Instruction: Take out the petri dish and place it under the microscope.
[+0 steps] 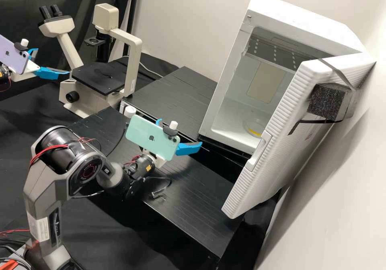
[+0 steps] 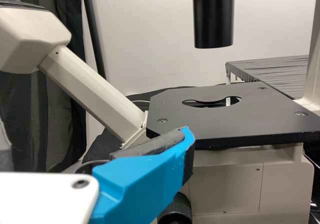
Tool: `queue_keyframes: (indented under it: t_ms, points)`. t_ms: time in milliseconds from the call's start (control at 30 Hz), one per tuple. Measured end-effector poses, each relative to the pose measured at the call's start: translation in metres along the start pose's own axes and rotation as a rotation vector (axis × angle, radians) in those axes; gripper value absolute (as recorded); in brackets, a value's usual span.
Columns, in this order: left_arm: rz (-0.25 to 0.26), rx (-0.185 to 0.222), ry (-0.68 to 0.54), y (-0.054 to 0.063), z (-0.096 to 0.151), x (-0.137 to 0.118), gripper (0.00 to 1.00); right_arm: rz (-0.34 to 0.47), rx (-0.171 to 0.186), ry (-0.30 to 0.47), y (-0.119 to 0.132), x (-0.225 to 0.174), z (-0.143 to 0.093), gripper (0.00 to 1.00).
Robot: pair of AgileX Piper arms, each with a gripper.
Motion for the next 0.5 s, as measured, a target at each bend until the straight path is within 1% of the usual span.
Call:
queue_keyframes:
  t_ms: [100,233,300,400,500]
  points:
    - [0.000,0.000,0.000,0.000,0.000,0.000,1.00,0.062,0.029,-0.005,0.019,-0.006,0.014,1.00]
    - [0.000,0.000,0.000,0.000,0.000,0.000,1.00,0.144,0.051,-0.027,0.047,-0.008,0.033,1.00]
    - [0.000,0.000,0.000,0.000,0.000,0.000,1.00,0.172,0.047,-0.029,0.057,-0.004,0.038,1.00]
    - [0.000,0.000,0.000,0.000,0.000,0.000,1.00,0.205,0.032,-0.032,0.069,0.005,0.046,1.00]
    - [0.000,0.000,0.000,0.000,0.000,0.000,1.00,0.228,0.015,-0.009,0.080,0.020,0.046,1.00]
